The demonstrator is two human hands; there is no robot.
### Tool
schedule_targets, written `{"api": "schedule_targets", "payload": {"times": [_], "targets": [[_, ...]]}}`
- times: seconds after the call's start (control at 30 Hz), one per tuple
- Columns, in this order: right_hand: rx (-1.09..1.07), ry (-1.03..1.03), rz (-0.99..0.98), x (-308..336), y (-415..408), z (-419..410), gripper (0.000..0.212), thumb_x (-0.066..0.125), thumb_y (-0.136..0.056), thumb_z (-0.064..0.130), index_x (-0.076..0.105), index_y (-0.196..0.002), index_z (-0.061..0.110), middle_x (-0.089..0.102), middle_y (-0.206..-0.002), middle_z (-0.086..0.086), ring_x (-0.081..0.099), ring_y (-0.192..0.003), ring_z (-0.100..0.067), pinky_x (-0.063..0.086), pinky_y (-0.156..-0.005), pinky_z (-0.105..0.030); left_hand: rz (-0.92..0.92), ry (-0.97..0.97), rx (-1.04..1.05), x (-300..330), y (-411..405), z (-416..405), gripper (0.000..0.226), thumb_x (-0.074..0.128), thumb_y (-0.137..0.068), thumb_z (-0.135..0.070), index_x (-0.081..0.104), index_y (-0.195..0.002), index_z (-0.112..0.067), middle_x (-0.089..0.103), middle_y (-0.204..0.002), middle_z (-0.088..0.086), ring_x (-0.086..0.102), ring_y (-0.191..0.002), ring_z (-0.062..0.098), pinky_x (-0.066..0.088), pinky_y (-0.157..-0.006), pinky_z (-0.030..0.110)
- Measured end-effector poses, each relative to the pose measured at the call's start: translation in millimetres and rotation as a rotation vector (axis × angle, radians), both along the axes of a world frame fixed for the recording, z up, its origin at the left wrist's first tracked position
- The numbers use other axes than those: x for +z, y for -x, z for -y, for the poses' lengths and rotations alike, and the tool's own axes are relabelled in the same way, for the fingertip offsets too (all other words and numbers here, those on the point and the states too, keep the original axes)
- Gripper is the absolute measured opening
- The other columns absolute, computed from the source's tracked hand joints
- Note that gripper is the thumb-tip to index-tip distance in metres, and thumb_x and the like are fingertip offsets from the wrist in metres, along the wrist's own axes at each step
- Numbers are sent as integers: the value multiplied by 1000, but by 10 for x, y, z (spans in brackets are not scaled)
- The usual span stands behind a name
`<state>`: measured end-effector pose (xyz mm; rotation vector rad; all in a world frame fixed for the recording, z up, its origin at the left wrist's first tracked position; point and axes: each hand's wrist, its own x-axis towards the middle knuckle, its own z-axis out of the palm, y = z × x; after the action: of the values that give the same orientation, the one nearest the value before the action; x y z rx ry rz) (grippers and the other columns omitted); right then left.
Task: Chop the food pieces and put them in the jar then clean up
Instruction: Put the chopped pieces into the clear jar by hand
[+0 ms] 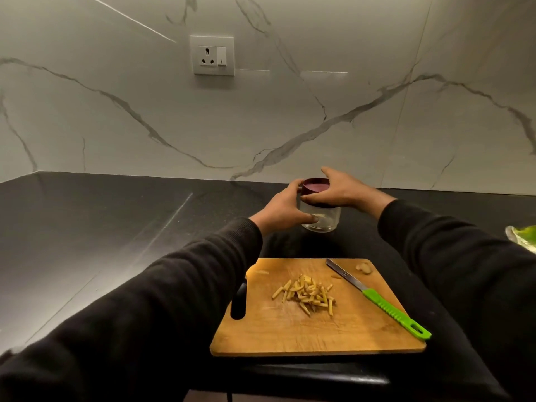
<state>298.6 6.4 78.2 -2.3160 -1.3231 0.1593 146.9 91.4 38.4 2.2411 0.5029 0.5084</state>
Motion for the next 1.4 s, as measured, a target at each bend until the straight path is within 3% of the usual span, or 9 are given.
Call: {"api": "schedule_targets", "payload": {"times": [0.1,0.2,0.33,0.43,0.67,0.83,1.2,1.3,1.4], "targets": [[-22,-108,31,-55,109,1,92,78,-79,52,37,-150,10,51,-144,-15,52,-124,-30,51,-94,-37,37,-7,-36,-57,91,-31,95,82,-82,-19,22,-156,-19,42,-153,6,41,-138,19,34,-102,23],[-20,-218,-17,-11,273,39,91,75,-80,58,38,-150,12,53,-139,-13,55,-118,-27,51,-83,-32,116,-12,-83,-54,236,-83,98,81,-82,-20,17,-156,-24,42,-151,2,44,-127,7,41,-96,12],[12,-304,-158,111,514,136,79,64,-87,62,41,-148,19,54,-129,-6,57,-107,-24,57,-80,-35,211,6,-102,-71,430,-170,104,86,-76,-36,19,-155,-31,45,-145,-1,50,-128,14,49,-107,39],[99,-340,-109,111,631,188,73,63,-87,65,47,-143,22,58,-126,-3,58,-106,-20,58,-83,-35,269,-15,-104,-124,528,-222,99,89,-73,-36,28,-151,-29,49,-138,-6,53,-124,9,50,-105,40],[158,-344,-27,16,763,224,93,49,-72,83,47,-142,24,55,-124,1,56,-107,-17,56,-79,-29,384,-139,-73,-185,542,-206,97,89,-68,-46,32,-146,-32,51,-135,-17,53,-123,2,52,-100,27],[104,-206,29,-70,755,242,109,29,-63,97,43,-146,26,55,-133,-3,56,-111,-22,58,-84,-36,330,-169,-98,-281,529,-257,94,88,-68,-48,35,-144,-31,53,-133,-14,56,-119,5,54,-99,32],[217,-221,17,-145,725,262,102,51,-69,77,34,-154,23,46,-133,-3,48,-119,-19,50,-86,-24,304,-235,-146,-284,571,-335,103,90,-64,-43,35,-148,-24,55,-131,-11,56,-119,5,53,-98,28],[325,-197,-13,-137,701,314,96,63,-71,66,30,-154,29,38,-128,4,43,-118,-15,46,-79,-16,291,-230,-158,-296,593,-369,100,93,-64,-32,37,-146,-24,57,-128,-12,58,-116,3,52,-96,23],[433,-185,-57,-135,619,336,92,80,-80,49,28,-154,36,33,-136,5,41,-127,-17,49,-86,-18,306,-300,-141,-297,589,-382,102,94,-62,-37,37,-146,-26,54,-131,-12,56,-118,4,52,-97,25]]}}
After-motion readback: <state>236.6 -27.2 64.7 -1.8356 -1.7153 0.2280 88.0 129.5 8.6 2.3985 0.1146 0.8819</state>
